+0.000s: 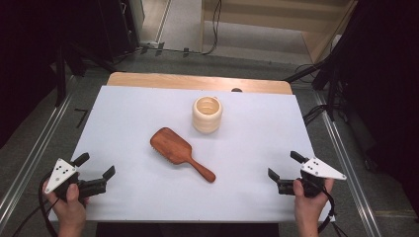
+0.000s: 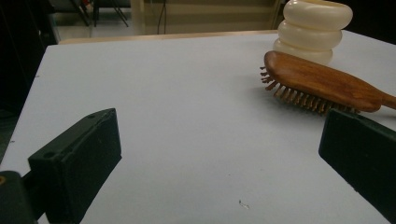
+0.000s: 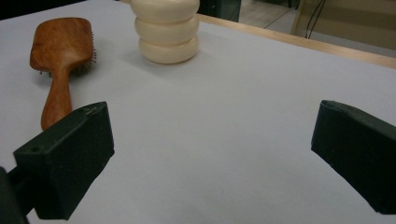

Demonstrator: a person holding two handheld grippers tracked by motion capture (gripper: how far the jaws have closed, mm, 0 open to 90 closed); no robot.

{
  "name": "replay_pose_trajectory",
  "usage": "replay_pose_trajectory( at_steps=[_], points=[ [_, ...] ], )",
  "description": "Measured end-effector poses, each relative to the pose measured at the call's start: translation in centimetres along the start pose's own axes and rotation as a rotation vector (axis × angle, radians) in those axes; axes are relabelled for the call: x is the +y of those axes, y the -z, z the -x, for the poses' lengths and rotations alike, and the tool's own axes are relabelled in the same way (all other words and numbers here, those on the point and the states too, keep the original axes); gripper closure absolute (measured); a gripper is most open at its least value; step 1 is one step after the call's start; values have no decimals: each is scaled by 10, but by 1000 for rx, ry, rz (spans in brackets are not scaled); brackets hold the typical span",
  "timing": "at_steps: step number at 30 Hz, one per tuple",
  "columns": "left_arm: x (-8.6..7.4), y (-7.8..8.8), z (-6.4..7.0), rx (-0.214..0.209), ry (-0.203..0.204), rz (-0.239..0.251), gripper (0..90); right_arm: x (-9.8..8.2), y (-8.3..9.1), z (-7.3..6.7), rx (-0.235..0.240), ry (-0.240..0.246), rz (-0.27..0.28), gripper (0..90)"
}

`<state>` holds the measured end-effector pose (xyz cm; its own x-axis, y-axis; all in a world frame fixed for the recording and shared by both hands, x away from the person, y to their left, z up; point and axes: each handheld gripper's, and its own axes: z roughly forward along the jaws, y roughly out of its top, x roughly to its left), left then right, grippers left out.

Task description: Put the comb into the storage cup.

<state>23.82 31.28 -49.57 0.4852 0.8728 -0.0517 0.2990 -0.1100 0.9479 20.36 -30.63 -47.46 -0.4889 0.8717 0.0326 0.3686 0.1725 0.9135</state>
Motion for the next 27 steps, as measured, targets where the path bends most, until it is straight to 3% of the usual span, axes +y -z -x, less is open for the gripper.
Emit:
replay_pose_trajectory(
  at_steps=[14, 27],
  points=[
    [0, -1, 1, -2, -6, -2, 0, 46, -25, -12, 87, 75, -77, 0],
    [0, -1, 1, -3, -14, -8, 0, 69, -50, -28, 146, 138, -150, 0]
  ],
)
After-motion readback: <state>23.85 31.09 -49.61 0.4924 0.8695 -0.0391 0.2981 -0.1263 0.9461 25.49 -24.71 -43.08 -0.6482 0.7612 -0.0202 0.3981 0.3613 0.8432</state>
